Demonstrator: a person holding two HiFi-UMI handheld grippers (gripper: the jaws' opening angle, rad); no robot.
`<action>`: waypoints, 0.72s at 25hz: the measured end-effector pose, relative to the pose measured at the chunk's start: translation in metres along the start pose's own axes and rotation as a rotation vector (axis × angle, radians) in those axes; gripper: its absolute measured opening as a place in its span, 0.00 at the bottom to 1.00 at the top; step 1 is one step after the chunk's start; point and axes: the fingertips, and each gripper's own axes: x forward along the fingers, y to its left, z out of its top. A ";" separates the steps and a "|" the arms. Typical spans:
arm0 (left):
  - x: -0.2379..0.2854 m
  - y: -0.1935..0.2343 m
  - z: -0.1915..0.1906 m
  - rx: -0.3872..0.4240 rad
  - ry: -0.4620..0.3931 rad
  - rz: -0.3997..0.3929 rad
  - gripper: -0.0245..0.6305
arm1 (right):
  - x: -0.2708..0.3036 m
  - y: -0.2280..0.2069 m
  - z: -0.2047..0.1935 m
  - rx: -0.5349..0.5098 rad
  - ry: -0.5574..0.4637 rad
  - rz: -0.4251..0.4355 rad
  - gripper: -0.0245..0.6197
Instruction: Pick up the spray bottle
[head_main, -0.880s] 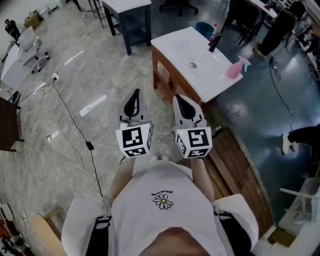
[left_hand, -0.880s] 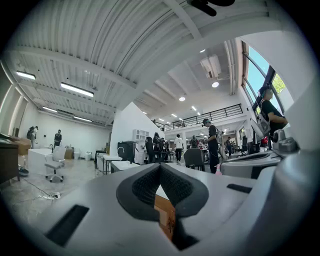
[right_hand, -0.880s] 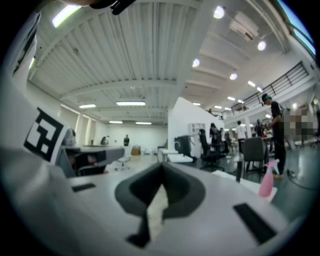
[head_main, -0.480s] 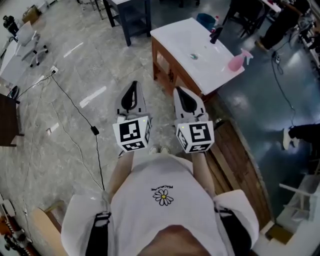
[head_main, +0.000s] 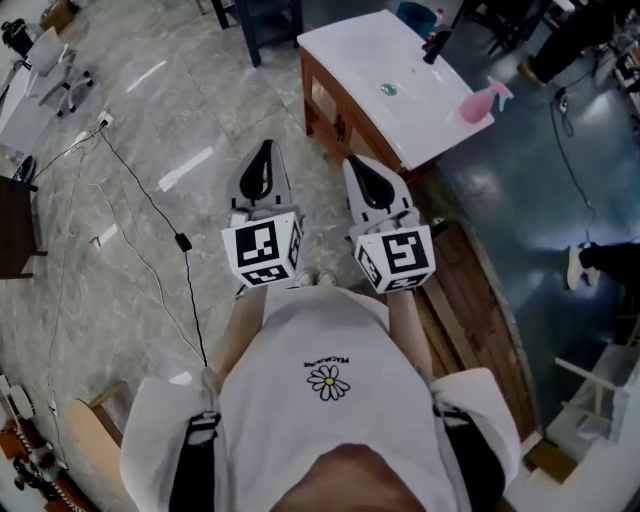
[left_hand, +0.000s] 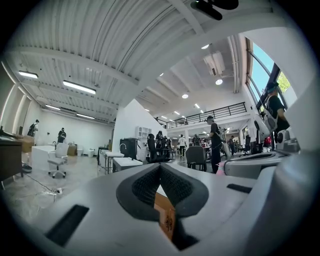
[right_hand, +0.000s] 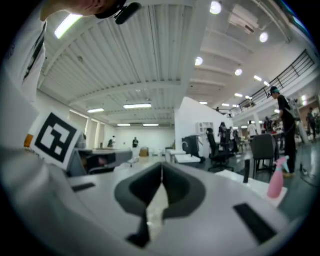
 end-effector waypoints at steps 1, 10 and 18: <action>0.001 -0.002 -0.001 -0.001 -0.001 0.001 0.07 | -0.001 -0.004 -0.001 0.002 0.001 0.002 0.09; 0.015 -0.014 0.001 -0.007 -0.042 0.012 0.07 | -0.008 -0.036 -0.010 0.029 0.016 -0.012 0.09; 0.046 -0.016 -0.005 -0.026 -0.046 -0.011 0.07 | 0.000 -0.060 -0.020 0.042 0.053 -0.059 0.09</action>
